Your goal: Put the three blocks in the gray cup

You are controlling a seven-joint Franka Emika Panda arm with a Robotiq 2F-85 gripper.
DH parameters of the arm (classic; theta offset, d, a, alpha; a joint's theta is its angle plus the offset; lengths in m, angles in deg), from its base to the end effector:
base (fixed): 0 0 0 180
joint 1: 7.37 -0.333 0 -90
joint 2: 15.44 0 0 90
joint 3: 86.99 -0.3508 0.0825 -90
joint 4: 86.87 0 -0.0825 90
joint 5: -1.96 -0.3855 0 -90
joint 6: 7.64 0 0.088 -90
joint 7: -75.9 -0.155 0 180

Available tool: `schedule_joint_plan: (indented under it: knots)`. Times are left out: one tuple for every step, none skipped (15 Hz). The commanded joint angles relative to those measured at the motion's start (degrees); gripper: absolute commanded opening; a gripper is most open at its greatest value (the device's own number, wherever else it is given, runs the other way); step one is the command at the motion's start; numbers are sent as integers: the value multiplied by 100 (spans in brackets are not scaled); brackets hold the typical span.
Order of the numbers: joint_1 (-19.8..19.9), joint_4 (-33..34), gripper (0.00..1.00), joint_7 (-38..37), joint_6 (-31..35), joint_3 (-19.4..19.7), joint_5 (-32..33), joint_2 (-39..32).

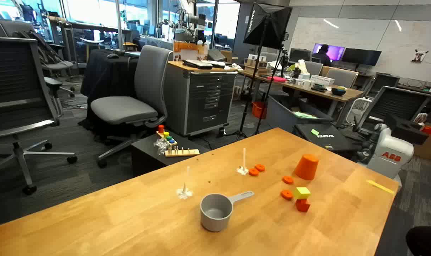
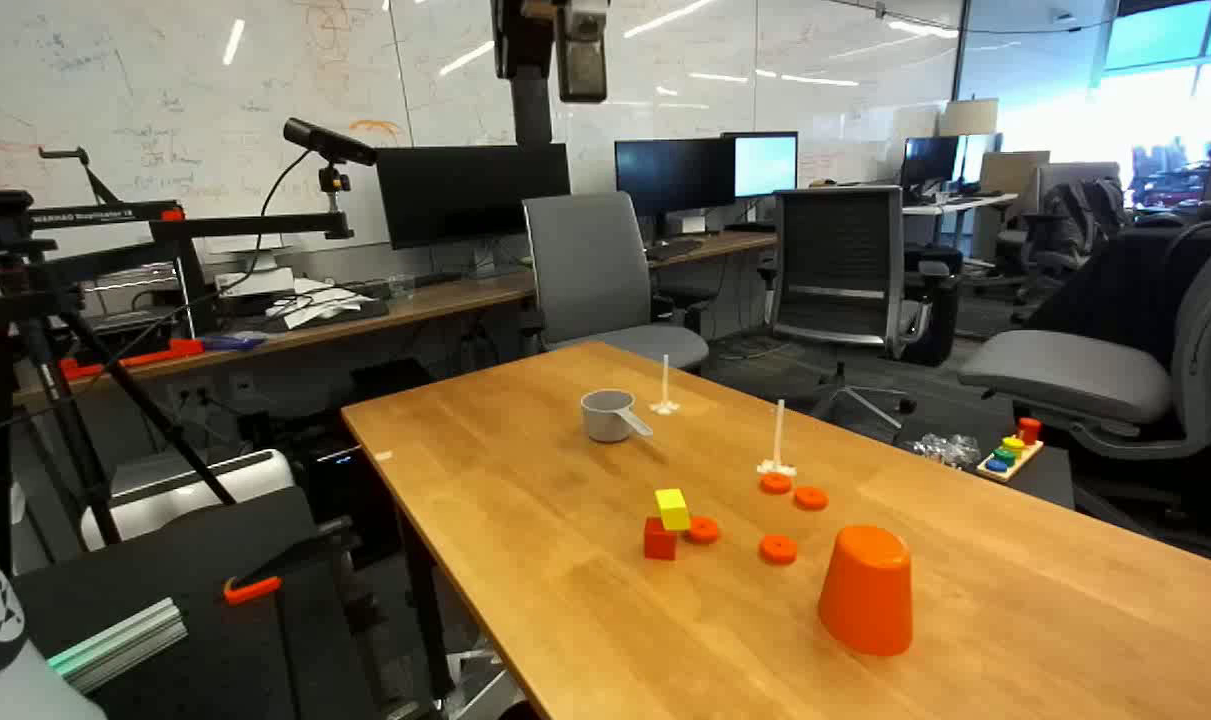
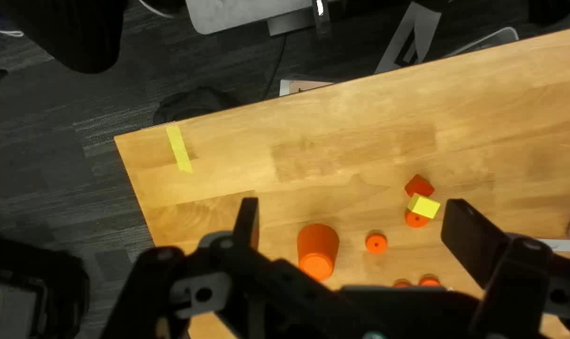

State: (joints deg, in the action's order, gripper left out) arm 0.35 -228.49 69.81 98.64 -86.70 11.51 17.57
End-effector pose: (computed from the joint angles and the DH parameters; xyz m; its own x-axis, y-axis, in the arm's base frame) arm 0.3456 -0.0695 0.4704 0.9802 -0.1960 -0.0276 -0.1893 -0.9691 0.1583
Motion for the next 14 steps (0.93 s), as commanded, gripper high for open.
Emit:
schedule_joint_plan:
  knots:
    - [-64,26,100,-26,-10,54,29,-3]
    - [-63,48,100,-26,-10,54,29,5]
    - [-63,60,100,-26,-10,54,28,17]
    - [-63,65,100,-26,-10,53,28,23]
    - [-63,67,100,-26,-10,54,28,23]
    - [-63,67,100,-26,-10,54,28,23]
    - [-63,67,100,-26,-10,54,28,23]
    - [-63,67,100,-26,-10,54,28,23]
    - [-63,67,100,-26,-10,54,28,23]
    - [-63,67,100,-26,-10,54,28,23]
    - [-6,-115,100,319,5,226,177,523]
    - [-38,-52,100,439,0,295,122,465]
    - [-47,4,100,506,120,311,173,378]
    - [-96,154,100,551,124,313,102,197]
